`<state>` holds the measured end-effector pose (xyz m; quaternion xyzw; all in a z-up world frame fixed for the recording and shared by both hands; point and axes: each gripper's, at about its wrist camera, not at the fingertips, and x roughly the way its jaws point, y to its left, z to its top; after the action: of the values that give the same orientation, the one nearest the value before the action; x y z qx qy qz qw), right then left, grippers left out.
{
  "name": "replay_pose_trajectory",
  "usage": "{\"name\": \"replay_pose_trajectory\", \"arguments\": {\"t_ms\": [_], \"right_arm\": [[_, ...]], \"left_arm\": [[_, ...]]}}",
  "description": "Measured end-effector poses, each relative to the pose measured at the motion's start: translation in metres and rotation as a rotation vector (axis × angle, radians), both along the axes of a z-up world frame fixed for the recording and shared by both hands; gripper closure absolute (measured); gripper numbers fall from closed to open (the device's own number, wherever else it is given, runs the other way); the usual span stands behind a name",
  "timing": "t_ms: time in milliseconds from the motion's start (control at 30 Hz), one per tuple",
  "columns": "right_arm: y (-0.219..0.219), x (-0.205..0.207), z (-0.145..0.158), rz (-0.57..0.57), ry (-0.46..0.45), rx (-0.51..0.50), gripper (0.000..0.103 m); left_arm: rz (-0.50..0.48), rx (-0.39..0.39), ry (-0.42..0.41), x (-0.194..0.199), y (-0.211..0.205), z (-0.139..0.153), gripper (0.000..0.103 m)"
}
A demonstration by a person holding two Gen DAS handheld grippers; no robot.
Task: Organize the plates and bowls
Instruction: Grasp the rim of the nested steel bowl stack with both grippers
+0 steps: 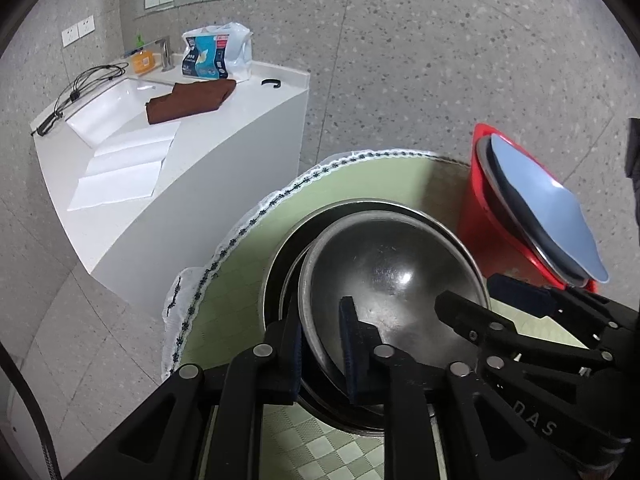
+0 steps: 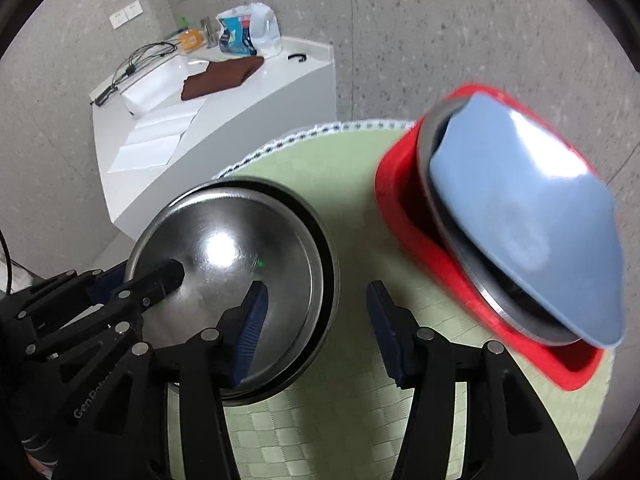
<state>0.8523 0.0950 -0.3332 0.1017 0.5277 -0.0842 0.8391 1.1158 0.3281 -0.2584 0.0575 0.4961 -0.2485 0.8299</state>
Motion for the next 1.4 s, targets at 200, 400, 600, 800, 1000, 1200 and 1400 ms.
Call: {"name": "replay_pose_trajectory", "arguments": {"t_ms": [200,400,600,800,1000,1200,1400], "right_arm": [[-0.006,-0.002,-0.009,-0.009,0.008,0.037,0.051],[-0.005,-0.002,-0.013,0.010,0.012,0.066,0.058],[-0.006,-0.003,-0.016,0.017,0.006,0.093,0.063],[-0.005,-0.003,-0.016,0.018,0.008,0.104,0.063],[-0.005,-0.003,-0.017,0.015,0.007,0.111,0.063],[-0.007,-0.003,-0.018,0.012,0.008,0.121,0.063],[-0.008,-0.008,-0.011,0.005,-0.021,0.144,0.060]], "left_arm": [[-0.004,-0.003,0.001,-0.005,-0.001,0.000,0.087],[-0.004,-0.011,0.009,-0.007,0.002,0.003,0.086],[-0.004,-0.020,0.015,-0.012,0.005,0.009,0.083],[-0.002,-0.047,0.012,-0.021,0.011,0.017,0.074],[0.016,-0.069,0.009,-0.029,0.022,0.024,0.073],[0.024,-0.068,-0.027,-0.043,0.025,0.038,0.061],[0.063,-0.037,-0.046,-0.053,0.027,0.040,0.051]]}}
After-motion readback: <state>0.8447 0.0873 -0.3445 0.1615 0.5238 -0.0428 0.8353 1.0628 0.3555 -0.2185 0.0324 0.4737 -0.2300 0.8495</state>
